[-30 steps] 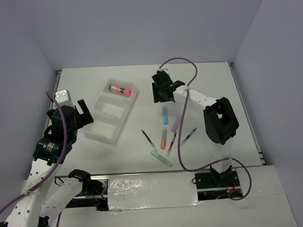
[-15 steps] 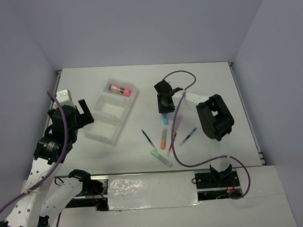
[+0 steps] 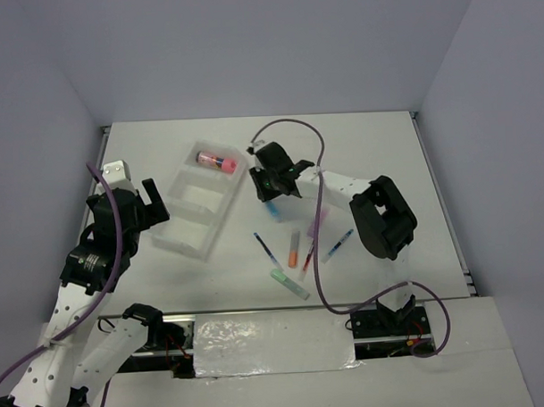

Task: Sort the stationery into containers
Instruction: Pick up the pen from the center of the board, then place the pen in the storage box.

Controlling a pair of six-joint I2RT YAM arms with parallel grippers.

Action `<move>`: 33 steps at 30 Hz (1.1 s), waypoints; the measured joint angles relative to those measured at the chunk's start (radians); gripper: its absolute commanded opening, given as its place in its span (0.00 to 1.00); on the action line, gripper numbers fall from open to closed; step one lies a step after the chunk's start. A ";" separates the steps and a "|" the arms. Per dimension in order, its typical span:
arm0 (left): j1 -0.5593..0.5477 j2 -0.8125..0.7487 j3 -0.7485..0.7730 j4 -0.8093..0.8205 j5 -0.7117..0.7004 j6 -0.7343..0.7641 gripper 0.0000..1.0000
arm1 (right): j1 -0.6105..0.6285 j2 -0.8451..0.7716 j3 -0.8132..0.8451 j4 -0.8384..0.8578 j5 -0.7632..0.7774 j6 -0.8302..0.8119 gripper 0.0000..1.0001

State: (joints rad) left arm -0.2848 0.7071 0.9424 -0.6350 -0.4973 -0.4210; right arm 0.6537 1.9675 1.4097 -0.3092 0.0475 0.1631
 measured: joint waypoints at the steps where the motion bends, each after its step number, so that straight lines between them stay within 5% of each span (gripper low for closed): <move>1: 0.000 0.000 0.000 0.000 0.000 0.000 0.99 | 0.018 0.000 0.033 0.015 -0.042 -0.038 0.07; 8: 0.000 0.000 0.000 0.000 0.000 0.000 0.99 | 0.092 0.146 0.467 0.037 -0.240 -0.213 0.11; 16: 0.000 0.000 0.000 0.000 -0.002 0.000 0.99 | 0.125 0.386 0.796 -0.016 -0.301 -0.270 0.32; 19: 0.000 -0.001 0.000 0.000 -0.002 0.000 0.99 | 0.138 0.412 0.795 -0.030 -0.320 -0.270 0.45; 23: 0.001 -0.005 0.000 0.000 -0.003 0.000 0.99 | 0.152 0.409 0.782 -0.022 -0.333 -0.251 1.00; 28: 0.001 -0.006 0.000 0.000 -0.002 0.001 0.99 | 0.155 0.270 0.548 0.026 -0.240 -0.192 1.00; 33: 0.001 -0.006 0.000 0.000 0.002 0.002 0.99 | 0.111 -0.027 0.226 -0.047 0.116 0.085 1.00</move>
State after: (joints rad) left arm -0.2836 0.7010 0.9424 -0.6346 -0.4957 -0.4191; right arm 0.7650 1.9400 1.6356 -0.3557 0.1638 0.2478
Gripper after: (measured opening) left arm 0.993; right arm 0.997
